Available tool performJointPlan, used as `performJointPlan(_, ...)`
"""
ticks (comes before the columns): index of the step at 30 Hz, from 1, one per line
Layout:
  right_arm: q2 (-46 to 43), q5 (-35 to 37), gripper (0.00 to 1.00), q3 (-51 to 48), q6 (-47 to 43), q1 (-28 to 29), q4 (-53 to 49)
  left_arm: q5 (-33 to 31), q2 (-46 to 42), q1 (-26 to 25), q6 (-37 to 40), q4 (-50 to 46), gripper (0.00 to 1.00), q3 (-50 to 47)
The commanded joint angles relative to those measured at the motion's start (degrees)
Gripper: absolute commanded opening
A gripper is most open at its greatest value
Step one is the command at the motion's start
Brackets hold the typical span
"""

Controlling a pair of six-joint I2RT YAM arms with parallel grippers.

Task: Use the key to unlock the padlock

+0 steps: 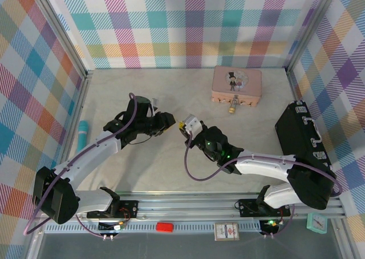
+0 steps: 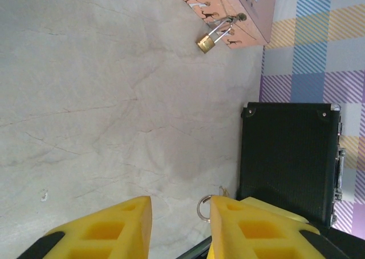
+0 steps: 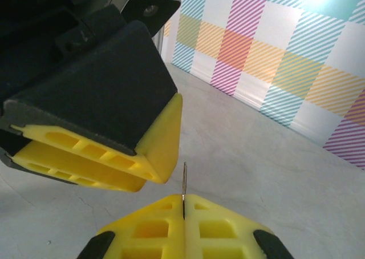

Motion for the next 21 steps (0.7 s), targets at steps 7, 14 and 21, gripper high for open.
performJointPlan(7,2.2,2.2,0.00,1.5,-2.2,1.7,3.0,-2.4,-0.9,-0.5,-1.4,-1.7,0.33,2.7)
performJointPlan(14,3.7,2.9,0.00,2.5,-2.7,3.0,3.8,-0.6,1.5,-0.5,-2.6,0.1,0.28,2.8)
performJointPlan(21,4.5,4.7,0.00,3.1,-3.8,3.6,4.7,-0.6,1.8,-0.5,-2.4,-0.2,0.27,2.9)
